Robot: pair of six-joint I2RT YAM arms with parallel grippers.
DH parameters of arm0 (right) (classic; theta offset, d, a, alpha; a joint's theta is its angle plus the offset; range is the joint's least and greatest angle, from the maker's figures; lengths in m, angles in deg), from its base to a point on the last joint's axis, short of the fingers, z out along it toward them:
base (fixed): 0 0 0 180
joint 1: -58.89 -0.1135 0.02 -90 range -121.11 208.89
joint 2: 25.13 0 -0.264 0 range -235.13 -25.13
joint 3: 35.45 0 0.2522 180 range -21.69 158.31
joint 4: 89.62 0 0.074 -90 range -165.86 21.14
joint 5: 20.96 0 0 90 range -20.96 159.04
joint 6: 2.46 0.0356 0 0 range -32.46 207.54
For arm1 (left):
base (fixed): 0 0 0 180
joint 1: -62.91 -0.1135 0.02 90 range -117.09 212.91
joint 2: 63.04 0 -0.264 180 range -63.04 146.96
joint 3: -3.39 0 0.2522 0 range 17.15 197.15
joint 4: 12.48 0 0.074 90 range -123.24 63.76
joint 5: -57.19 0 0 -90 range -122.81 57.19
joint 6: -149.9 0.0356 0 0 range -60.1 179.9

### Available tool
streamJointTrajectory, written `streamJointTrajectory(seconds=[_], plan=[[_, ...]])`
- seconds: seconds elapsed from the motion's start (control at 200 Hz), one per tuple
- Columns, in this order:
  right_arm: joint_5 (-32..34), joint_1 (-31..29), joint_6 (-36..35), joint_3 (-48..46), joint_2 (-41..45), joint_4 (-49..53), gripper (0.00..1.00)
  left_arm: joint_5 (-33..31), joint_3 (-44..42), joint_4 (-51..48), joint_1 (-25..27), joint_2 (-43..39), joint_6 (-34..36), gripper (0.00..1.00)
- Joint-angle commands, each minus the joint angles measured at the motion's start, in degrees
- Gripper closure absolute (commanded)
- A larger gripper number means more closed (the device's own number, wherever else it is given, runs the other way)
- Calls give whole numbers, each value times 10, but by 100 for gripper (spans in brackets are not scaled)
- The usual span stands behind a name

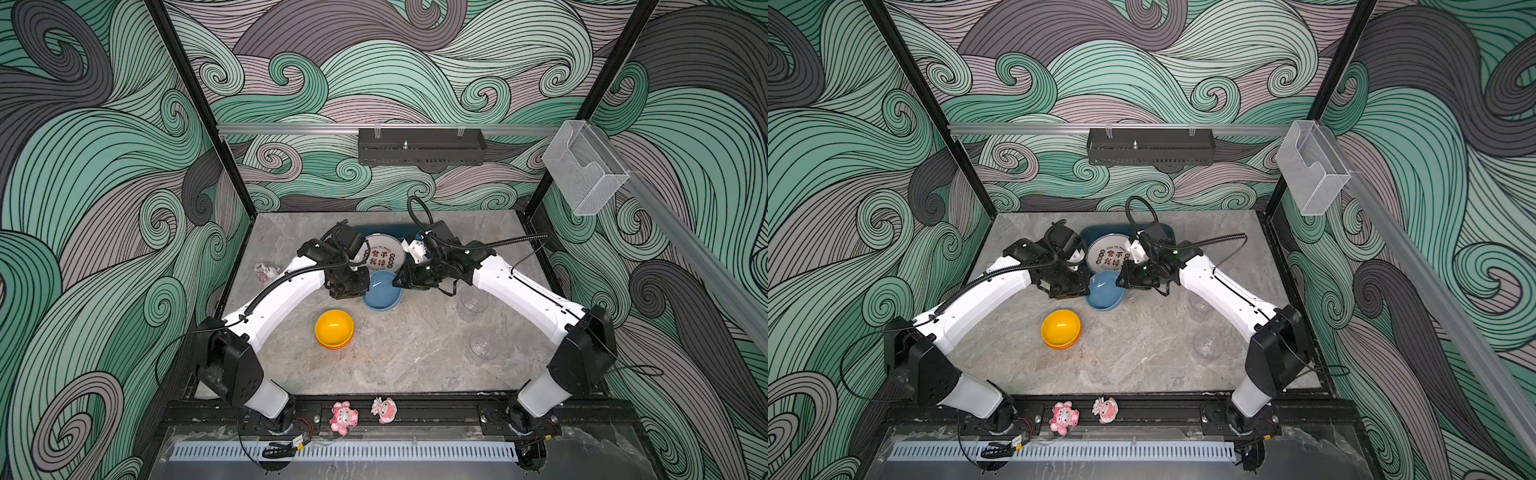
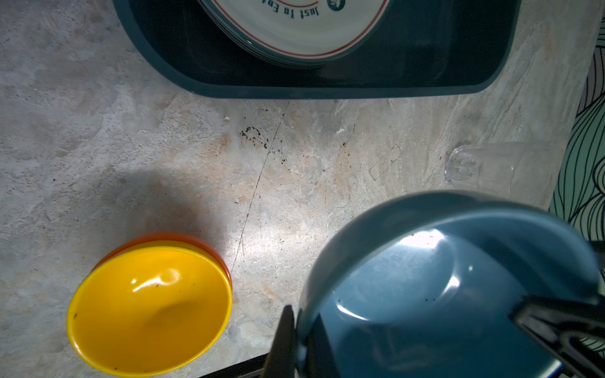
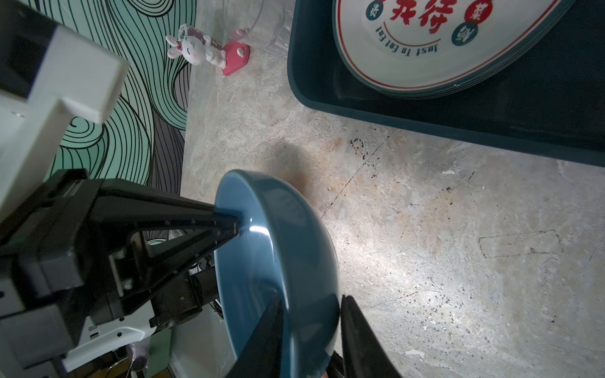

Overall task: Place the mixed dishes into the plastic bin
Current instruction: 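Carry the blue bowl toward the bin with the left gripper while the right grips it, then carry the blue bowl over the bin with the right gripper while the left releases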

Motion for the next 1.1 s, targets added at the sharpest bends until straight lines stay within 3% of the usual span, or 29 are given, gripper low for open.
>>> streamJointTrajectory(seconds=[0.0,0.475,0.7,1.096], plan=[[9,0,-9,20,-9,9,72,-3,30,-4,6,5,-5,100],[68,2,-36,39,-29,33,91,10,49,-2,7,12,-8,100],[122,3,-61,60,-38,59,95,13,49,0,7,7,-12,86],[205,12,-101,96,-48,94,98,15,31,7,7,-12,-13,74]])
